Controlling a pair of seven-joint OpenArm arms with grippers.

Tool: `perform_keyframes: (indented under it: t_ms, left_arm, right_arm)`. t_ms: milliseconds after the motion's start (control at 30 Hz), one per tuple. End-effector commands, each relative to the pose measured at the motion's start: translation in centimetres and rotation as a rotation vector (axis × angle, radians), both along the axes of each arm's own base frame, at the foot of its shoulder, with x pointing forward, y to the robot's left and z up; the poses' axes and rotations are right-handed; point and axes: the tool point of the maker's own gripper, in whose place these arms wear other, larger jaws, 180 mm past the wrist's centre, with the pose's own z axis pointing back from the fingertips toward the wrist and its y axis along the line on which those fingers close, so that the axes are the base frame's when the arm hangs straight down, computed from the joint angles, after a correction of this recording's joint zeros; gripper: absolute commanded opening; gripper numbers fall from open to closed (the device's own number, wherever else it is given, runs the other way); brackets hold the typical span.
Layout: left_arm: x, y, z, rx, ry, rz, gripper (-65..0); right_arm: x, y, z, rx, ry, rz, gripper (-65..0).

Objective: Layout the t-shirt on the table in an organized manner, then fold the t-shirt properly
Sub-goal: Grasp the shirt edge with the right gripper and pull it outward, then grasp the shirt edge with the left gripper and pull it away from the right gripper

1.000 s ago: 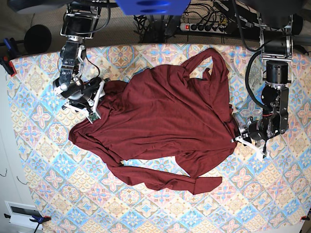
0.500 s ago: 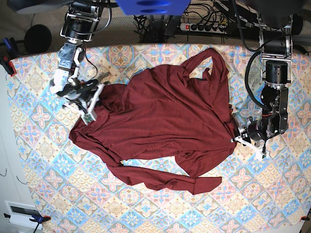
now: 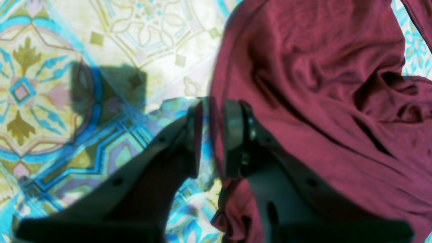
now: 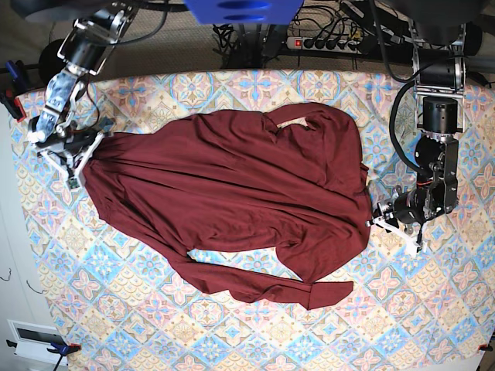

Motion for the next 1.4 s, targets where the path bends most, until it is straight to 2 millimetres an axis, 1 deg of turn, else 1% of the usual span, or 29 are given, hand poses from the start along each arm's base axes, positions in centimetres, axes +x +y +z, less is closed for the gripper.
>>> perform_keyframes:
  t_ms: [0,133,333,400,467,500,567,633,767,833,867,1000,1033,1100,1167,1267,1367]
  left_arm:
    - [1.2,0.7,1.8,0.011,-0.047,0.005,-53.4]
    - [0.7,0.7,1.2,0.011,-0.032,0.005,-53.4]
    - [0.5,0.7,1.0,0.009,-0.026,0.004,-53.4]
    - [0.4,0.7,1.0,0.008,-0.025,0.004,-53.4]
    - [-0.4,0.6,0.3,0.001,0.005,-0.003,-53.4]
    - [-0.8,0.3,0.1,-0.003,0.014,-0.025,-53.4]
    - [-1.5,-0.8,-0.4,-0.016,0.032,-0.112,-53.4]
    - [-3.1,-1.8,-1.4,-0.052,0.059,-0.18,-53.6]
    - [-5.4,-2.7,-2.7,-0.106,0.095,-0.208,-53.5]
    - [-6.4,-2.6,-2.4,-0.094,0.09,-0.234,-53.5]
    - [-7.2,-3.0,-2.5,-0.098,0.091,-0.252,-53.5]
    - [-9.6,-5.8,-1.5,-0.09,0.052,-0.351,-53.5]
    - [-10.4,-6.4,-1.7,-0.09,0.057,-0.367,-53.5]
    - [-11.2,-6.8,-2.0,-0.075,0.063,-0.387,-53.5]
    - [-11.7,-8.5,-2.8,-0.07,0.078,-0.422,-53.5]
    - [-12.5,-8.8,-3.6,-0.035,0.104,-0.455,-53.5]
    - [-14.0,-11.6,-4.1,-0.035,0.127,-0.562,-53.5]
  right_arm:
    - [1.0,-1.8,1.5,-0.033,-0.041,-0.009,-64.8]
    - [0.8,-2.6,1.0,-0.024,-0.034,-0.017,-64.8]
    - [1.4,-2.8,1.3,-0.027,-0.056,-0.015,-64.7]
    - [1.6,-3.3,1.6,-0.06,-0.058,-0.01,-64.7]
    - [2.3,-4.2,2.2,-0.125,-0.063,0.0,-64.7]
    - [2.5,-4.7,2.2,-0.161,-0.052,0.004,-64.7]
    - [2.6,-5.5,1.9,-0.206,-0.026,0.008,-64.7]
    - [2.9,-5.7,2.0,-0.217,-0.025,0.009,-64.7]
    - [3.0,-5.8,2.1,-0.22,-0.026,0.008,-64.7]
    - [3.0,-5.8,2.1,-0.22,-0.026,0.008,-64.7]
    - [3.0,-5.8,2.1,-0.22,-0.026,0.008,-64.7]
    - [3.0,-5.8,2.2,-0.223,-0.024,0.008,-64.7]
    - [3.0,-5.8,2.2,-0.223,-0.024,0.008,-64.7]
    - [3.0,-5.7,2.1,-0.222,-0.024,0.008,-64.7]
    - [3.0,-5.8,2.2,-0.223,-0.025,0.008,-64.7]
    - [3.0,-5.8,2.2,-0.224,-0.024,0.009,-64.7]
    - [2.9,-5.8,2.1,-0.224,-0.023,0.009,-64.7]
